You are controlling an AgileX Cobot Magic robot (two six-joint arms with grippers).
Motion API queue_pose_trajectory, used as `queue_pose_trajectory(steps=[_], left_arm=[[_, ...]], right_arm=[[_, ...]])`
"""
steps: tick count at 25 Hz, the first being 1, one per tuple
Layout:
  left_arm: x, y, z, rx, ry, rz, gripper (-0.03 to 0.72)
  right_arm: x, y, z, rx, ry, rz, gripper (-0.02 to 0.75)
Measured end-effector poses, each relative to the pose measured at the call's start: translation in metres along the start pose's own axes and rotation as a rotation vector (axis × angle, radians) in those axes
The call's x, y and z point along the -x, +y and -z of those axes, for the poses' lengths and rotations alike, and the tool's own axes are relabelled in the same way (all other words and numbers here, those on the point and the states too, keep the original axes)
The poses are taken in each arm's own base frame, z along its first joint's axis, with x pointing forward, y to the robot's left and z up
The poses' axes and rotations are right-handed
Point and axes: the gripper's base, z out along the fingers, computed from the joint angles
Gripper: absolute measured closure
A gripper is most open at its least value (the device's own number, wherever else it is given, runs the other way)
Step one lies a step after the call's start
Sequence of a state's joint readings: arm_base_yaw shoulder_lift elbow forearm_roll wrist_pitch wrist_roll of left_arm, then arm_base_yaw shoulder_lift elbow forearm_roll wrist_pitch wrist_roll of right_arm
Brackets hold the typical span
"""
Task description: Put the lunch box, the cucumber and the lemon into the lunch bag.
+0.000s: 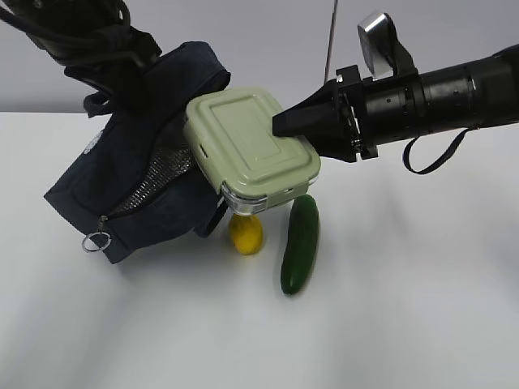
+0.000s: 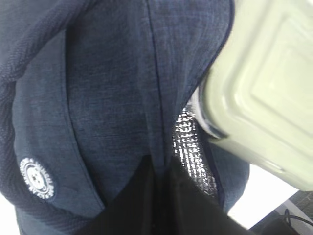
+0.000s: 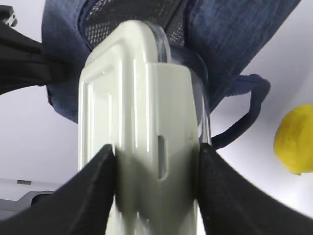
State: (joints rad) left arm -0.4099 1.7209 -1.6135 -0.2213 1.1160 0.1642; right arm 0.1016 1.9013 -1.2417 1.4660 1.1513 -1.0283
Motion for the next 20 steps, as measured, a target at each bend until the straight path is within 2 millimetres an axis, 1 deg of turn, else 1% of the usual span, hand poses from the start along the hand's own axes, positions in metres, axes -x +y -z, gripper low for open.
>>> queue_pose_trajectory(steps=[5,8,13,17,20], left_arm=[[0.001,-0.003,0.000,-0.038,-0.007,0.003,0.686],[0.001,-0.006,0.000,-0.063,-0.012,-0.002,0.686],[0.001,-0.008,0.000,-0.088,-0.007,-0.009,0.686],[-0.001,-0.010,0.002,-0.104,0.010,-0.017,0.686],[-0.002,-0.010,0.003,-0.107,0.021,-0.022,0.686]], right_arm=[[-0.003,-0.012,-0.005,-0.005,0.011,-0.030,0.357],[-0.002,-0.013,-0.005,-0.005,0.008,-0.034,0.357],[0.007,-0.004,-0.008,0.007,-0.003,0.007,0.357],[0.013,0.009,-0.019,0.023,0.007,0.046,0.357],[0.014,0.013,-0.026,0.005,0.006,0.065,0.357]])
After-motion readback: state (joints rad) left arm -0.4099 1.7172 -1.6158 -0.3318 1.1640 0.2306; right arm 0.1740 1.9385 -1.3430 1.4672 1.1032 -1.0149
